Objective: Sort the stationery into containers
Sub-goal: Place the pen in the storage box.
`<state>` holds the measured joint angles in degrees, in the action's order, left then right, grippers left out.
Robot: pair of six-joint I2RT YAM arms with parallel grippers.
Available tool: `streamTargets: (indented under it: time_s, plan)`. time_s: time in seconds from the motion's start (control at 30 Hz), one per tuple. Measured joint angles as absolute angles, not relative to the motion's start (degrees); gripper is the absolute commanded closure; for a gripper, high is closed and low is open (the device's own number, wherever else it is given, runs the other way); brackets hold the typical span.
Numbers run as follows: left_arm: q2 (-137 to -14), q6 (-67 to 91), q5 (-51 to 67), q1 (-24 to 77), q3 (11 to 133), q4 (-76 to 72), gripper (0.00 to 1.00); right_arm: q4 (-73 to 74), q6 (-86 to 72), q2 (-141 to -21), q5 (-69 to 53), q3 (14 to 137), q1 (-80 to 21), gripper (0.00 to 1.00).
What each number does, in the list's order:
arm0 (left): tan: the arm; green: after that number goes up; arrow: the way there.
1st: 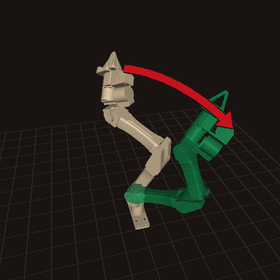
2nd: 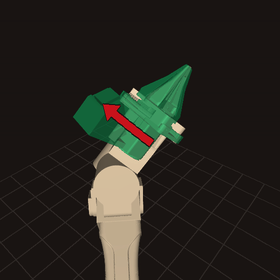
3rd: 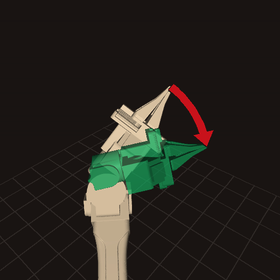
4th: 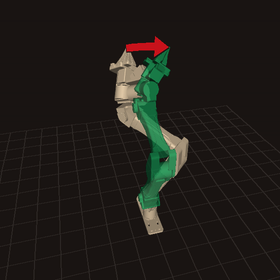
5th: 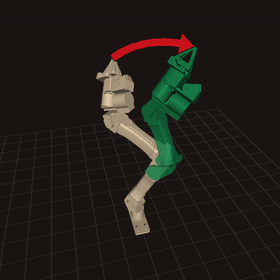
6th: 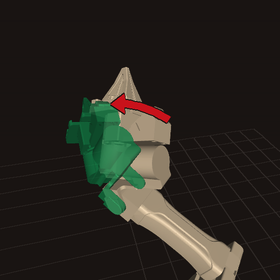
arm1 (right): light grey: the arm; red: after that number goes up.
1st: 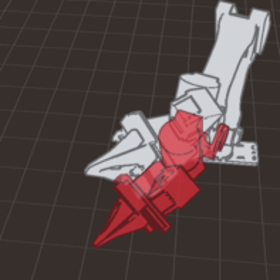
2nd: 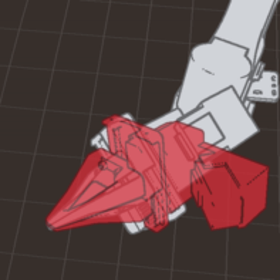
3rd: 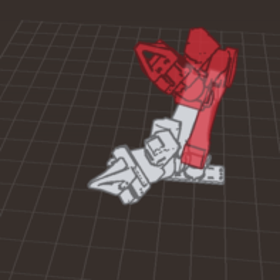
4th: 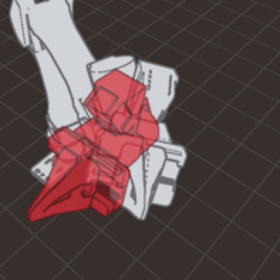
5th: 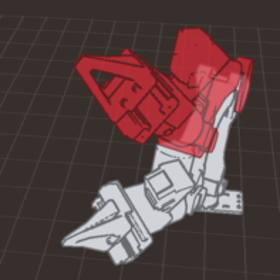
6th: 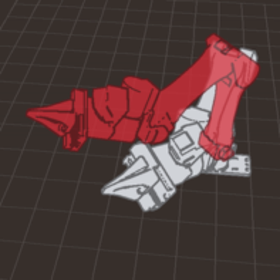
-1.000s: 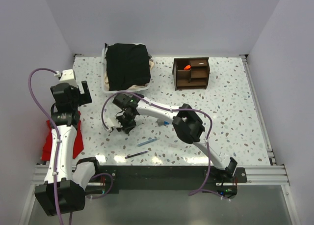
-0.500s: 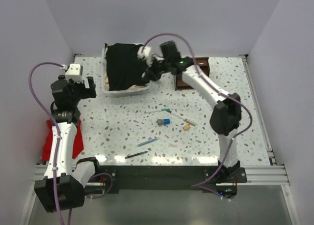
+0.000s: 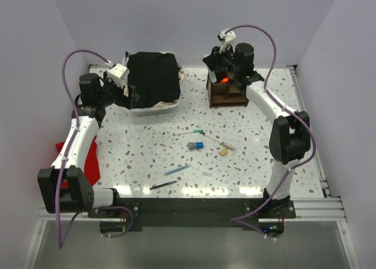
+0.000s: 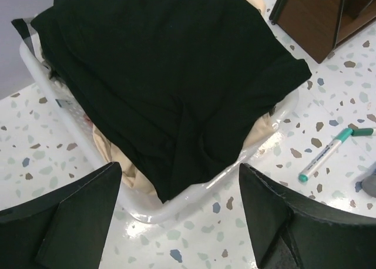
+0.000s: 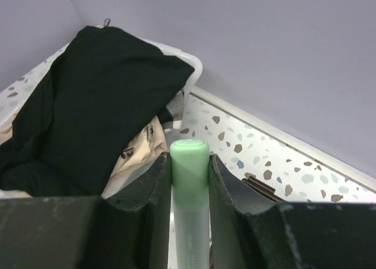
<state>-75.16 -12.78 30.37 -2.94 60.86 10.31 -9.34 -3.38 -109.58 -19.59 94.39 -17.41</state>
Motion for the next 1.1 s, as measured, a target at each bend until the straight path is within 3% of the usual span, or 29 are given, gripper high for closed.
streamTargets:
  time_s: [0.23, 0.97, 1.0, 1.03, 1.1]
  plan:
    - [-80.29, -15.88, 30.41, -2.72, 69.52, 14.39, 0.14, -19.31, -5.30, -113.06, -16.86, 93.49, -16.91, 1.00]
    - [-88.95, -22.79, 26.33, 4.03, 78.59, 18.52, 0.14, -33.36, -1.50, -118.26, -7.25, 85.47, -15.79, 1.00]
    - [-88.95, -23.16, 26.04, 4.40, 78.59, 18.61, 0.14, -33.89, -1.50, -118.76, -6.96, 85.47, -15.75, 0.97]
    - [-88.95, -23.31, 25.63, 4.93, 78.59, 18.74, 0.14, -34.17, -1.48, -119.22, -6.74, 85.47, -15.75, 0.80]
    - [-88.95, -23.64, 25.02, 5.96, 78.59, 19.03, 0.13, -34.41, -1.45, -119.66, -6.44, 85.45, -15.73, 0.69]
